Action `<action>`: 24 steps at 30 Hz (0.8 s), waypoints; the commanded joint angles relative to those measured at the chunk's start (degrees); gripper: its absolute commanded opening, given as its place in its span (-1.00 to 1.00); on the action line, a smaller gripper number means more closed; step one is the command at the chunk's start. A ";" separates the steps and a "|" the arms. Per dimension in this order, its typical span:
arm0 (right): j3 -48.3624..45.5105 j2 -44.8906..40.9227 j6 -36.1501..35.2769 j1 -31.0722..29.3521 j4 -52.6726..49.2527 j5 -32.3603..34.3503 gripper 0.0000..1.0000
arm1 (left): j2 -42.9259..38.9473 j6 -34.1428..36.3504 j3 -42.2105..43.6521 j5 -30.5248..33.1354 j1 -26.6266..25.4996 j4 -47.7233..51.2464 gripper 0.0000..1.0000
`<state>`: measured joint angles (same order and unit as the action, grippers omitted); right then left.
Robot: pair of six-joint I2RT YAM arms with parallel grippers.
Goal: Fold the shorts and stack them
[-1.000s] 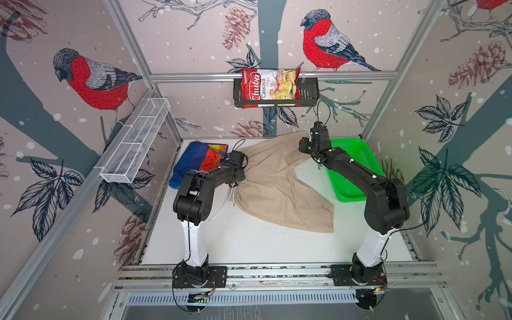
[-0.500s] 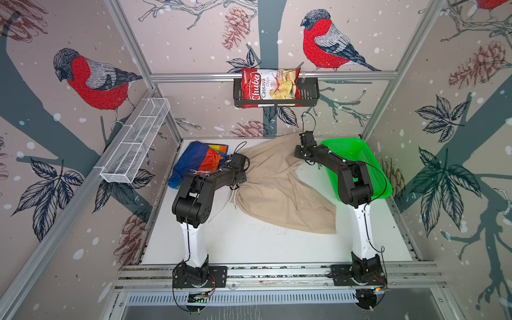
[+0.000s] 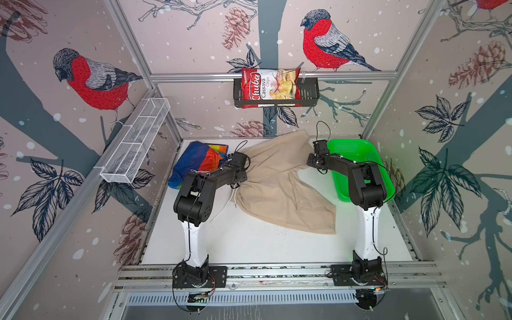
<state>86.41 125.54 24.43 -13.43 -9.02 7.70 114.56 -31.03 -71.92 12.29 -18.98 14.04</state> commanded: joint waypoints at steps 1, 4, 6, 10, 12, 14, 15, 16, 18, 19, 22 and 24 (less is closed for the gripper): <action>-1.08 -1.91 0.77 0.76 -2.69 0.23 -0.60 | 0.97 -0.10 0.77 -3.06 0.09 5.20 -0.26; -1.71 -5.46 0.69 0.39 -3.57 -0.81 -0.61 | 1.17 -0.25 0.94 -3.02 0.09 4.98 -0.26; -2.79 -8.88 1.07 -0.22 -4.78 -1.19 -0.61 | 1.10 -0.29 1.24 -2.96 0.09 4.78 -0.26; -8.28 -18.04 1.22 -2.15 -5.63 1.99 -0.43 | 0.87 -0.18 1.32 -3.53 0.09 4.52 -0.27; -11.15 -21.85 2.01 -2.35 -6.79 2.37 -0.42 | 0.48 -0.14 1.15 -3.68 0.08 4.71 -0.27; -15.07 -25.82 2.50 -2.88 -6.85 1.99 -0.42 | -0.47 -0.14 1.42 -3.68 0.09 4.81 -0.25; -16.83 -27.72 2.54 -3.82 -7.42 1.96 -0.43 | -1.14 -0.12 1.58 -3.92 0.09 4.96 -0.18; -18.46 -29.43 2.07 -5.22 -8.20 2.31 -0.44 | -2.12 -0.04 1.62 -4.08 0.00 5.10 -0.03; -20.82 -32.43 1.25 -8.95 -11.05 3.59 -0.44 | -3.92 0.00 1.37 -4.35 -0.30 5.73 0.10; -21.97 -33.91 0.91 -11.38 -12.76 4.08 -0.42 | -4.96 -0.03 1.09 -4.45 -0.52 6.11 0.15; -25.98 -37.61 1.74 -18.55 -15.86 5.95 -0.25 | -8.12 -0.09 0.18 -4.57 -1.35 6.88 0.23; -27.91 -38.43 3.73 -22.87 -17.78 6.94 -0.12 | -10.02 -0.20 -0.29 -4.13 -1.89 7.56 0.27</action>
<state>60.31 88.14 25.96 -32.77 -21.96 11.75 106.54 -31.11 -71.46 8.71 -20.38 19.55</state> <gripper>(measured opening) 0.429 0.632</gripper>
